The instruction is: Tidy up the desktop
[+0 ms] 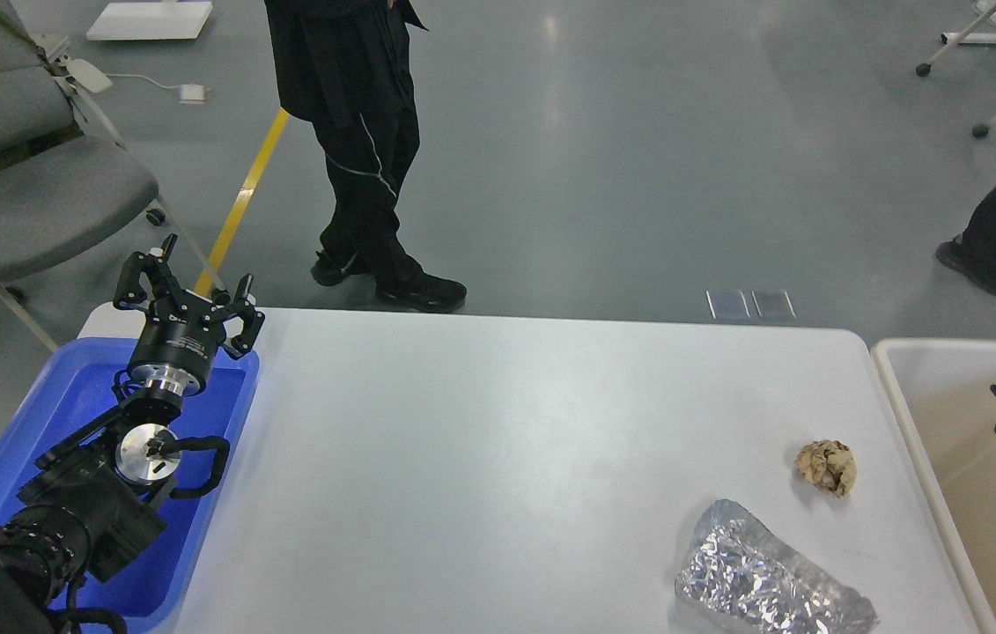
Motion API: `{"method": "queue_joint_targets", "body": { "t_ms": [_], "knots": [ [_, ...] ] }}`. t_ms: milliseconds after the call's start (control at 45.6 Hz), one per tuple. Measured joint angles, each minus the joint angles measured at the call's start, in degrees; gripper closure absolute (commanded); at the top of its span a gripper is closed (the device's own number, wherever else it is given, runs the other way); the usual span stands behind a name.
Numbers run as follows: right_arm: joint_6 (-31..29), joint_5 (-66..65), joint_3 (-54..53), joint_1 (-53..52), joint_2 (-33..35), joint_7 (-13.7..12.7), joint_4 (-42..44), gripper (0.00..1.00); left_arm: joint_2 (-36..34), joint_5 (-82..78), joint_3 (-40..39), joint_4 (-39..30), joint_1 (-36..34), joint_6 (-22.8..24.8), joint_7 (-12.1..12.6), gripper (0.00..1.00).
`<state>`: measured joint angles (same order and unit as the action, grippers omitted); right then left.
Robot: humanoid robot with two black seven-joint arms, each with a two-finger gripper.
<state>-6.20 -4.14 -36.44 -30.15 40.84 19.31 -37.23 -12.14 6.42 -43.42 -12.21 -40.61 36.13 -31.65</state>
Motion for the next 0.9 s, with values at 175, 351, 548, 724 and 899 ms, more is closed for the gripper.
{"method": "queue_joint_targets", "body": {
  "t_ms": [175, 351, 548, 724, 899],
  "knots": [
    [-0.4, -3.8, -8.4, 2.5, -4.6, 4.4, -6.0, 0.00, 0.0, 0.0, 0.0, 0.0, 0.0, 0.0, 0.0, 0.00],
    [0.0, -8.4, -12.9, 2.5, -10.7, 8.1, -7.1, 0.00, 0.0, 0.0, 0.0, 0.0, 0.0, 0.0, 0.0, 0.00],
    [0.1, -11.0, -14.8, -0.7, -16.6, 10.3, -3.6, 0.00, 0.0, 0.0, 0.0, 0.0, 0.0, 0.0, 0.0, 0.00],
    [0.5, -12.7, -15.2, -2.2, -20.7, 11.6, -1.7, 0.00, 0.0, 0.0, 0.0, 0.0, 0.0, 0.0, 0.0, 0.00],
    [0.9, -13.8, -15.4, -2.5, -23.7, 12.4, 0.8, 0.00, 0.0, 0.0, 0.0, 0.0, 0.0, 0.0, 0.0, 0.00]
  ]
}}
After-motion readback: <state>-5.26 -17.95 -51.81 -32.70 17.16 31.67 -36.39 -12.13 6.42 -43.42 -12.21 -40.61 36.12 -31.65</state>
